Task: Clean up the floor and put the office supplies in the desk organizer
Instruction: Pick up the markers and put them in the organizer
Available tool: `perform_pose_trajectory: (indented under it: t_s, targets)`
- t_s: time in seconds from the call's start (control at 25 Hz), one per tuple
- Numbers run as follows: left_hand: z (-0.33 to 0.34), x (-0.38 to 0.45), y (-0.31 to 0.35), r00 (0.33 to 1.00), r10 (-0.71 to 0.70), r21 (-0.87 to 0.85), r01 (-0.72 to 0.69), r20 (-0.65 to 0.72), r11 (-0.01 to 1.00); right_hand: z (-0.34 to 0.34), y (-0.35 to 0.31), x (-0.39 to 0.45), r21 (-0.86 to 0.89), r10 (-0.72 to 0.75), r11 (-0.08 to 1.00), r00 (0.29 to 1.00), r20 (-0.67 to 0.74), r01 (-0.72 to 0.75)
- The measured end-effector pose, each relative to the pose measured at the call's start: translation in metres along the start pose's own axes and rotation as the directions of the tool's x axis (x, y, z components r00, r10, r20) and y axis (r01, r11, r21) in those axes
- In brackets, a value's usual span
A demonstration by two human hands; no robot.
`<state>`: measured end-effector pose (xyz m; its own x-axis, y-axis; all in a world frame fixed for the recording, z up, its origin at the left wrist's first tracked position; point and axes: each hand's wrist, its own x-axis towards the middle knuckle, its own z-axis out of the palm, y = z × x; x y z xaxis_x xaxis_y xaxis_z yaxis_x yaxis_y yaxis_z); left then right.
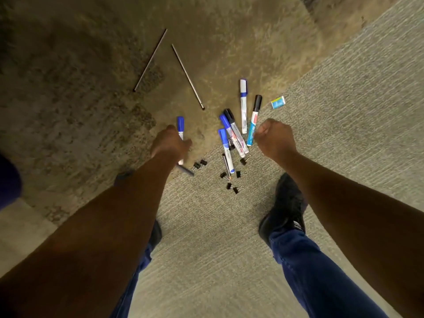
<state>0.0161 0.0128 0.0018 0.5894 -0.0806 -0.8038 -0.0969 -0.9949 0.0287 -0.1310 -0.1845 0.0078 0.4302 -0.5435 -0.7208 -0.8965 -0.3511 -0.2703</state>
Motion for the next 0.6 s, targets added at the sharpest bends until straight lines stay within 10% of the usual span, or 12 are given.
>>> perform_pose_trajectory:
  t_s: [0.36,0.6]
  targets:
    - [0.034,0.017,-0.006,0.982,-0.009,-0.151,-0.021,-0.191,0.988,0.041,0.005,0.041,0.171,0.102,0.981,0.994,-0.032,-0.095]
    - [0.059,-0.002,0.028,0.999,-0.043,-0.519,0.044,0.013,0.854,0.027,-0.008,0.051,0.187,0.16,0.973,0.98,-0.117,-0.136]
